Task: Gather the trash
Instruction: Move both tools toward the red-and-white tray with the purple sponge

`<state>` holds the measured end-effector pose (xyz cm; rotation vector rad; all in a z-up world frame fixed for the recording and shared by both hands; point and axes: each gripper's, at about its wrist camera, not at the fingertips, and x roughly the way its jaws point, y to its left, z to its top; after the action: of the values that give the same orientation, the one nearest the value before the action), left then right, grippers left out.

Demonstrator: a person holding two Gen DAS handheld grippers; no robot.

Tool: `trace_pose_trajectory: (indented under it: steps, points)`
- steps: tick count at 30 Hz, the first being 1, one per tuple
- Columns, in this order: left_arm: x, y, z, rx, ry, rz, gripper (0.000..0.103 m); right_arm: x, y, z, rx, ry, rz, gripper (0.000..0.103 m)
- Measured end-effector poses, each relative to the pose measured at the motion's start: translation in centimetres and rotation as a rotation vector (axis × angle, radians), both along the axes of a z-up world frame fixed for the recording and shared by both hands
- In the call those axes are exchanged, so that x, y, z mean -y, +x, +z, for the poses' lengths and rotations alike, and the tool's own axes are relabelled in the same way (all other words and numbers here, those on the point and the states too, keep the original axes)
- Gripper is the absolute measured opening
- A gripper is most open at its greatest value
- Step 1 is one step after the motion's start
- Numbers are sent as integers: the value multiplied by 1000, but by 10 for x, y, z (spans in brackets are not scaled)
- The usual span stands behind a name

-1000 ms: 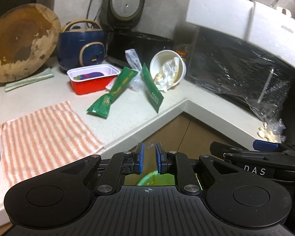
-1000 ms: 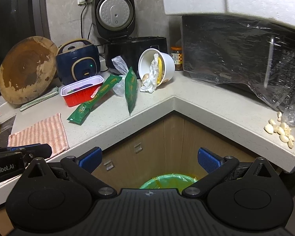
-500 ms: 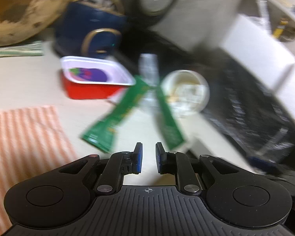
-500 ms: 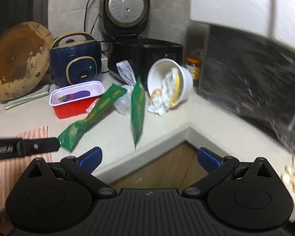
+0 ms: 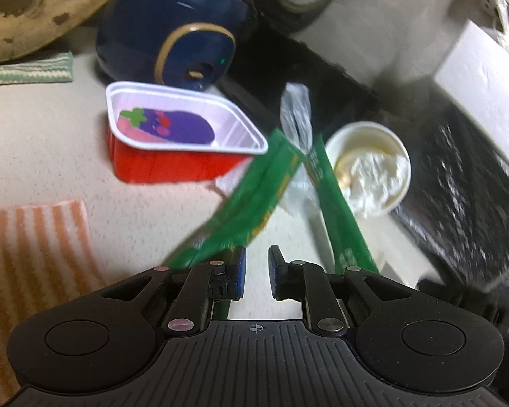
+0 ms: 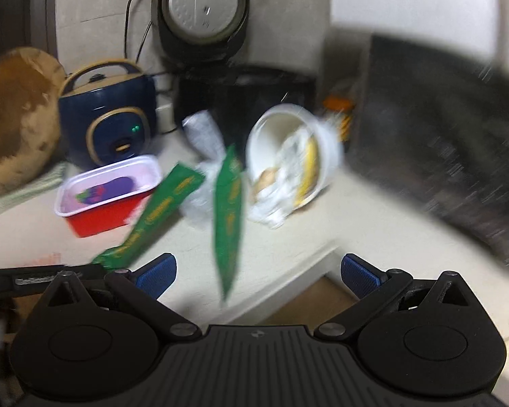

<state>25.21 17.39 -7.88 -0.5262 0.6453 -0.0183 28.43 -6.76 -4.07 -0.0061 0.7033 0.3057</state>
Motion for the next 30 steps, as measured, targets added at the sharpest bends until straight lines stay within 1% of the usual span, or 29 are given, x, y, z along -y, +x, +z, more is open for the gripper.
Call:
trace_pose_trajectory:
  steps: [2,4,6,7,8,10,12,13,16,19,21,23,26,28,30]
  points:
    - [3,6,2,12,6,35,17,4,8,-11,-44,18,60,103]
    - [7,11,7,8,18,69,17,7,11,-18,-49,11,117,103]
    - [7,14,15,16,9,77,17,12,13,-19,-36,-9,137,103]
    - [5,16,19,25,20,78,17,14,14,-18,-14,-23,145,103]
    - [2,18,25,30,48,94,17,17,16,-18,17,-39,151,103]
    - [-9,19,33,32,91,175,17,19,23,-16,73,-84,127,103]
    - [-26,18,39,44,105,282,17,22,31,-16,90,-112,109,103]
    - [-37,18,40,48,105,346,17,25,34,-17,94,-109,109,103]
    - [-66,25,36,37,97,483,17,32,43,-19,74,-89,111,103]
    - [-88,40,25,12,83,539,17,36,46,-25,45,-78,115,103]
    - [-93,48,18,21,83,533,17,35,45,-29,36,-84,108,103]
    - [-91,55,9,-12,107,524,19,35,45,-31,30,-101,91,103]
    - [-85,56,6,-11,124,484,21,36,45,-31,28,-109,69,103]
    - [-81,57,4,-44,104,396,21,35,45,-29,29,-95,57,103]
    - [-73,55,0,-62,90,307,26,32,47,-28,19,-72,56,103]
